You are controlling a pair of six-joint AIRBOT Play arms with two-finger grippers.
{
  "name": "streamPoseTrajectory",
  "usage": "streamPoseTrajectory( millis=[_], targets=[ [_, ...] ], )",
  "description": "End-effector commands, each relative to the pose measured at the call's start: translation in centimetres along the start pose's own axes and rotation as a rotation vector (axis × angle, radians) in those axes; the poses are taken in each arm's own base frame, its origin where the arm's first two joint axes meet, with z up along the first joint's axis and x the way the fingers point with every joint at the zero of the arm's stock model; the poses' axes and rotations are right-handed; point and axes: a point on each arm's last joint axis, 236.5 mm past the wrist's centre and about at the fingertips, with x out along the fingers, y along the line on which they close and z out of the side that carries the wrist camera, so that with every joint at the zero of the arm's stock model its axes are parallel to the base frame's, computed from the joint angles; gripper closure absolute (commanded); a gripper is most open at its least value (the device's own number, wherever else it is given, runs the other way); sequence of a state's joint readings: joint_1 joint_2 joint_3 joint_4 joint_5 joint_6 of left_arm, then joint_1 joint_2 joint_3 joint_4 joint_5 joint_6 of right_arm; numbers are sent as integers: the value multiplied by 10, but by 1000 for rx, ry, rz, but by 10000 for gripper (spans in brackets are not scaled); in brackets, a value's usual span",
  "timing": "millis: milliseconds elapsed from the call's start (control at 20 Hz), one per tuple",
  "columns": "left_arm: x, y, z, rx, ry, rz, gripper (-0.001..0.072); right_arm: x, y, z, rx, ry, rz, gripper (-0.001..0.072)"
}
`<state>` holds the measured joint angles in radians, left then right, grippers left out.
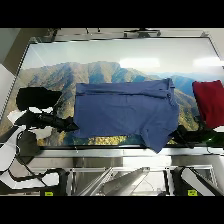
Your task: Fold the shirts.
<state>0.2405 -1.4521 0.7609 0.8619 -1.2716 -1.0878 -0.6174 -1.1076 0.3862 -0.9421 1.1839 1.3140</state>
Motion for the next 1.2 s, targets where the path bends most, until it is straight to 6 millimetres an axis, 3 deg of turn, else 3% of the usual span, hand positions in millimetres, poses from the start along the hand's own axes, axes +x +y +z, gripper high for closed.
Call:
streamPoseTrajectory(
  millis=[0,250,350,500,650,750,900,1000,1150],
  targets=[
    [0,0,0,-1,-1,-1,681,16,-14,-14,33,48,-10,349],
    [0,-1,-1,-3,4,-5,682,24,16,-7,0,34,143,355],
    [0,-2,-3,-3,11,-9,681,22,30,-9,-19,39,202,695],
    [-1,-4,-6,-4,26,-18,681,11,43,-9,-51,49,239,694],
    [-16,-41,-3,29,27,-173,681,-23,73,-1,-116,36,286,695],
    [-52,-73,18,78,-40,-306,681,-59,106,24,-168,-79,328,695],
    [-98,-82,66,61,-194,-312,681,-107,164,59,-232,-219,480,695],
    [-113,-85,97,64,-240,-295,681,-117,192,90,-275,-272,502,695],
    [-118,-92,155,94,-311,-252,687,-108,230,142,-368,-331,460,696]
  ],
)
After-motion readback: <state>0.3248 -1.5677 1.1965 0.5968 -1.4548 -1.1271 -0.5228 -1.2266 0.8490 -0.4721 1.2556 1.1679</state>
